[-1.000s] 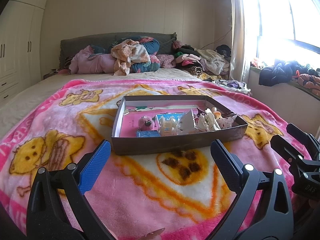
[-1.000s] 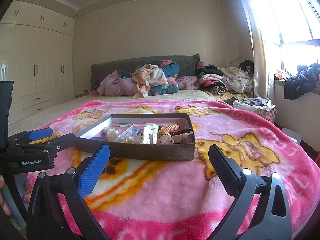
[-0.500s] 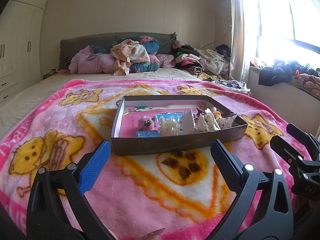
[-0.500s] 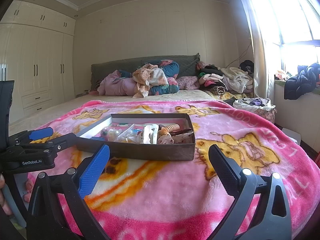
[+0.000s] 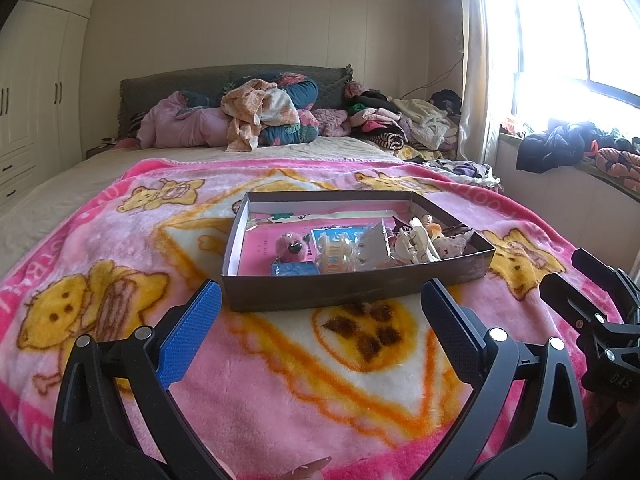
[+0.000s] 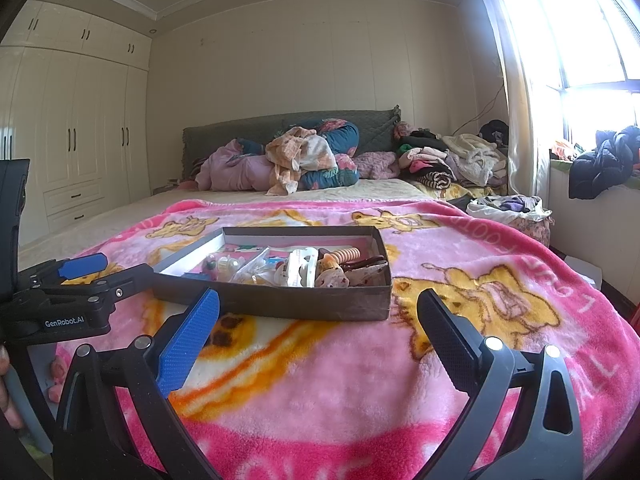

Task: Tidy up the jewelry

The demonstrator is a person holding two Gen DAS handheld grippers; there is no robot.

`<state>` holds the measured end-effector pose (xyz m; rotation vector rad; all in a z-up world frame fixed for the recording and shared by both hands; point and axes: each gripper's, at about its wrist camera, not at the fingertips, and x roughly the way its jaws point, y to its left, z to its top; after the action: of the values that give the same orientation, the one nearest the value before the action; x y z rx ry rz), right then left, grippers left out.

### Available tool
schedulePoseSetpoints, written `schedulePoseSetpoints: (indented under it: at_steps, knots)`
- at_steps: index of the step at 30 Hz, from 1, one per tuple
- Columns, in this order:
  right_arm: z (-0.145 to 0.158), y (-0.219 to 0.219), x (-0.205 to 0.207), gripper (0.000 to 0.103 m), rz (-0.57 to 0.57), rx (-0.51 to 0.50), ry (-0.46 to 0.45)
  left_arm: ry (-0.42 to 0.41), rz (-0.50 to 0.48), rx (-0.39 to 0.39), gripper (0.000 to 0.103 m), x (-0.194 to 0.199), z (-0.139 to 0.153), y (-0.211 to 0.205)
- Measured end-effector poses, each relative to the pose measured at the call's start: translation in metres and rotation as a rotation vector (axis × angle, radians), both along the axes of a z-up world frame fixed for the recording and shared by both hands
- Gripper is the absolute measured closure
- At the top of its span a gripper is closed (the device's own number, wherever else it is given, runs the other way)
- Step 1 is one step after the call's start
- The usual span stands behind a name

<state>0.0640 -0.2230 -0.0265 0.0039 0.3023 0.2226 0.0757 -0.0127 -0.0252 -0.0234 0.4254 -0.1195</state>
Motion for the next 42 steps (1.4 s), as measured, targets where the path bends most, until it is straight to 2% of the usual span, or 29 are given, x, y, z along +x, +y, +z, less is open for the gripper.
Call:
schedulePoseSetpoints:
  at_steps: [34, 42]
  knots:
    - [0.0006, -0.0006, -0.0006, 0.006, -0.007, -0.004, 0.003, 0.004, -0.015, 0.008, 0.011, 0.0014, -0.0017, -0.0032]
    - [-0.0025, -0.0078, 0.0031, 0.006, -0.016, 0.037, 0.03, 0.025, 0.006, 0.01, 0.011, 0.0076, -0.0057, 0.0027]
